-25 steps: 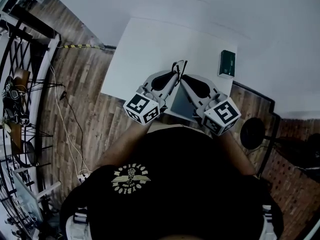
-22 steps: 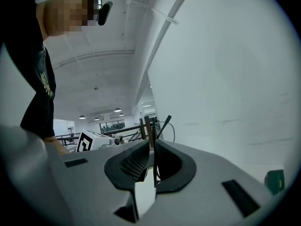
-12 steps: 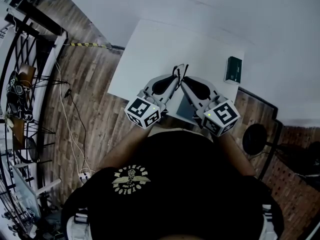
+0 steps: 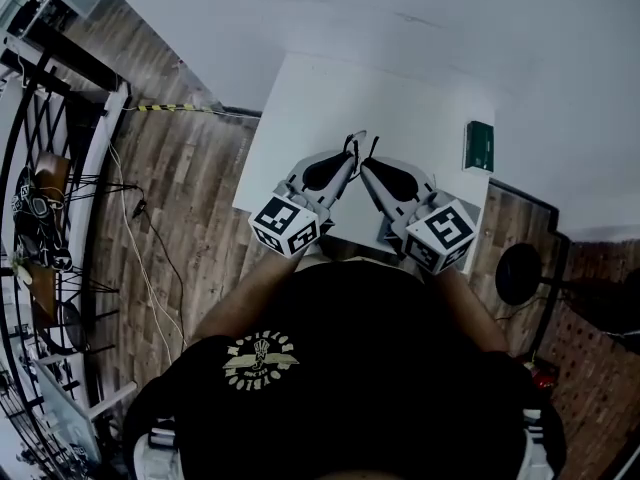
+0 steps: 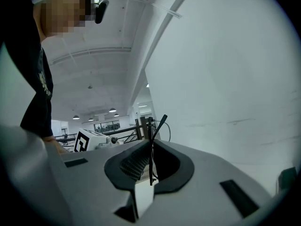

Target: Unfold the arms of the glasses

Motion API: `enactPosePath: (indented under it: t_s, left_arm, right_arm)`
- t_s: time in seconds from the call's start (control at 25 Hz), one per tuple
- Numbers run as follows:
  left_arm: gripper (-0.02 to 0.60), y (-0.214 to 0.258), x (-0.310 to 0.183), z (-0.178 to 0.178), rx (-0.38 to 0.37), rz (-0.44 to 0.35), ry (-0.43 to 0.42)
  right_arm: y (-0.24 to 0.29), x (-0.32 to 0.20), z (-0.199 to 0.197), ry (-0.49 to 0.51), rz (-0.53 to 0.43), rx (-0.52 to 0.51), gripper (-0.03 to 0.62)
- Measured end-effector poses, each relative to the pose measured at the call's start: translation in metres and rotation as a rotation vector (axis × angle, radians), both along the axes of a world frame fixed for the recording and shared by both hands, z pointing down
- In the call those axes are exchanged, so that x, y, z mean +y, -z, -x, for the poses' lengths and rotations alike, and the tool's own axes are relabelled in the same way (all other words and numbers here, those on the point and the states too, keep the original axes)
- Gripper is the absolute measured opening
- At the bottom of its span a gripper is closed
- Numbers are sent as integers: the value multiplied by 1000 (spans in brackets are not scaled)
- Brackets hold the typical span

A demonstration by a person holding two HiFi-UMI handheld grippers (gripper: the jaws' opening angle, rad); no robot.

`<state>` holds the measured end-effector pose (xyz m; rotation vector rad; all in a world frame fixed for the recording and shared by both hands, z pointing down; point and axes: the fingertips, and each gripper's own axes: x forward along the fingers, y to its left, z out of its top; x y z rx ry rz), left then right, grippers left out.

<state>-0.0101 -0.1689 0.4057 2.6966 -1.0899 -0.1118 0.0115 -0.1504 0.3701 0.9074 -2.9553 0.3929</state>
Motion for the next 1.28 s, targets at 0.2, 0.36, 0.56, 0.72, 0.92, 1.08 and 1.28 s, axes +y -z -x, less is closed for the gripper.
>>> enactPosePath:
  t_s: [0.2,0.36,0.56,0.72,0.92,1.08,1.28]
  left_arm:
    - [20,3,-22,39,-5,-7,-23]
    - [20,7,-38,60,3,-13,-64]
    - [20,10,-53,71,15,-25,-111]
    - [20,11,-62,69,44,-18,-154]
    - [20,14,-66,61,97,22,-219]
    - [20,15,-66,43,117,42,-240]
    - [20,18,-67,29,136,62,-232]
  right_arm:
    - [-2,-12,29,-57,2,-16,21]
    - [-3,-18,45,-108,-2,-16,18]
    - [-8,-22,51,-167,-10,-13,15]
    - [-10,-21,47,-214,-19,-3,14]
    - [-12,-15,37,-287,-10,-2,14]
    - [-15,-7,19,-309,-14,-4,12]
    - [-24,4,-2,-320,8,-5,12]
